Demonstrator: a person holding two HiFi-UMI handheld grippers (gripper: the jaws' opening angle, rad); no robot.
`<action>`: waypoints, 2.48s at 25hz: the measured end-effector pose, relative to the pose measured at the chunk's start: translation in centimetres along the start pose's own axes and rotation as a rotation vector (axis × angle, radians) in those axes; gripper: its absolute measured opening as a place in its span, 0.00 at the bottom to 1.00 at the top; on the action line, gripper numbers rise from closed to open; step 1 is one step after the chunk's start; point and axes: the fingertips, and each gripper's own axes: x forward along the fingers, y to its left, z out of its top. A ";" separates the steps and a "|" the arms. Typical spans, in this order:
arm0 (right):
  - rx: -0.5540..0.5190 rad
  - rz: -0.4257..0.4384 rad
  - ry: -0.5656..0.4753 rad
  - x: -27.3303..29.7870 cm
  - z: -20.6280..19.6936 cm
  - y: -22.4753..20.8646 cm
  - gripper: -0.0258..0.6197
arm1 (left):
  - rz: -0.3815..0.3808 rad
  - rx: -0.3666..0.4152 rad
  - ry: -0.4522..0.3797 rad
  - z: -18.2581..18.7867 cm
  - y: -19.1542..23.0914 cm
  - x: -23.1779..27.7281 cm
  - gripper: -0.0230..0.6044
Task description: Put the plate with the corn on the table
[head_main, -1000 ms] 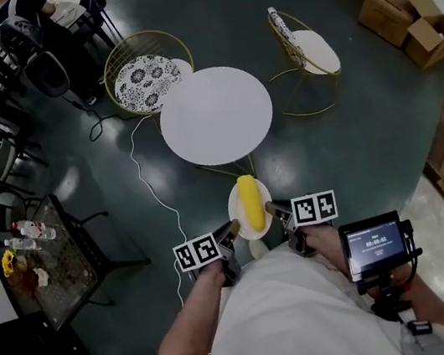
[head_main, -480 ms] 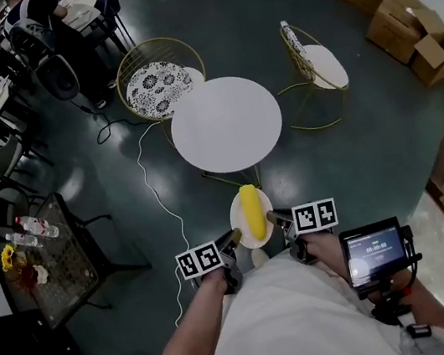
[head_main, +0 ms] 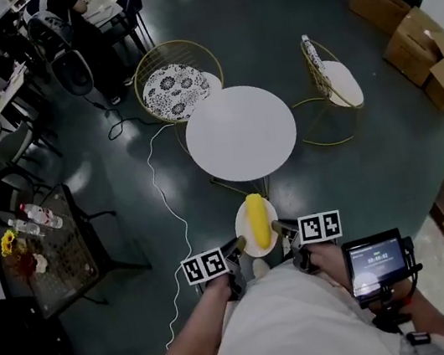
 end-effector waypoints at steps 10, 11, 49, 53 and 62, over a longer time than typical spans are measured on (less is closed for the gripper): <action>0.027 0.019 0.005 0.1 1.6 -1.1 0.12 | 0.018 0.002 0.014 1.0 -0.3 1.6 0.11; 0.027 0.020 0.003 0.0 1.8 -1.2 0.12 | 0.018 0.005 0.016 1.1 -0.4 1.9 0.11; -0.002 0.126 0.034 -2.3 15.4 -9.7 0.12 | 0.074 -0.026 -0.055 7.0 -5.7 15.3 0.11; -0.009 0.142 0.045 -2.1 16.4 -10.2 0.12 | 0.086 -0.028 -0.068 7.7 -6.0 16.1 0.11; 0.004 0.153 0.041 -2.6 17.9 -11.9 0.12 | 0.089 -0.038 -0.068 7.9 -6.7 18.0 0.11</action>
